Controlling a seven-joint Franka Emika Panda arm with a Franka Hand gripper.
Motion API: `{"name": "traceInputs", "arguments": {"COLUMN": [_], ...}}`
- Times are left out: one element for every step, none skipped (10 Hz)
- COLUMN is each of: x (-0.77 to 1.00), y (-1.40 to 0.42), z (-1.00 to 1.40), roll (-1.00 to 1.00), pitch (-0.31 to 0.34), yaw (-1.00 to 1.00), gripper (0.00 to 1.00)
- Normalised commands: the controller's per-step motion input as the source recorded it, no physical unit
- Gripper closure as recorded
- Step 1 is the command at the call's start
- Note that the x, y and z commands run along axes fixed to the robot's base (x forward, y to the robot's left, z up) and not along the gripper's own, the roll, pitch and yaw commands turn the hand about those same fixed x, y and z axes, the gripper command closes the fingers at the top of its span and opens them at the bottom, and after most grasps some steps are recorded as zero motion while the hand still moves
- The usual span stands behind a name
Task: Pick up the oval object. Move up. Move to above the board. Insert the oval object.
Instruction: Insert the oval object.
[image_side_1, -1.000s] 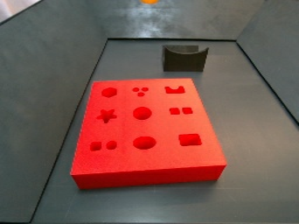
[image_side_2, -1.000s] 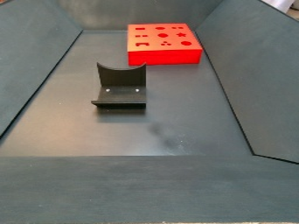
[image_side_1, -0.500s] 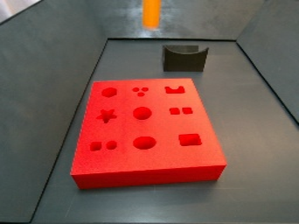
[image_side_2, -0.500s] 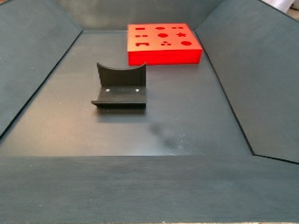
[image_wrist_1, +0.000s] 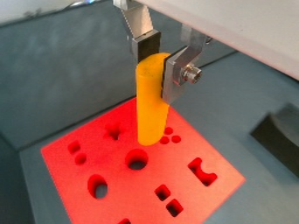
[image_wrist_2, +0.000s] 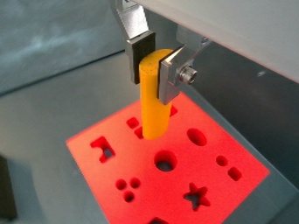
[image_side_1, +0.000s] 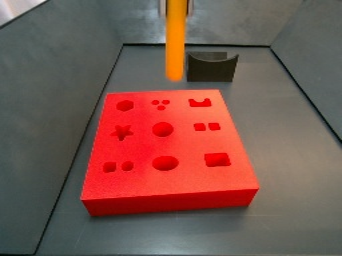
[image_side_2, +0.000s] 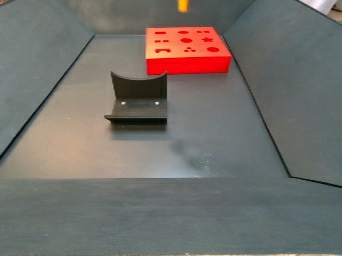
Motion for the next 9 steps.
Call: {"name": "traceInputs", "arguments": {"x": [-0.10,-0.01,0.00,0.00,0.00,0.00,0.00,0.00,0.00], "y": [-0.23,-0.22,-0.24,-0.03,-0.10,-0.05,-0.03,-0.05,-0.08], "z": [-0.68,-0.56,-0.09,-0.05,-0.64,-0.67,-0.48,-0.26,-0.07], "roll": [0.21,0.27,0.02,0.00,0.16,0.16,0.09,0.02,0.00], "pitch": [-0.181,-0.200,-0.074,0.000,-0.094,-0.096,-0.051,-0.036,0.000], "yaw": [0.77,0.70,0.19,0.05,0.07,0.03,0.00,0.00,0.00], "gripper": [1.00,1.00,1.00,1.00,1.00,1.00,1.00,1.00,1.00]}}
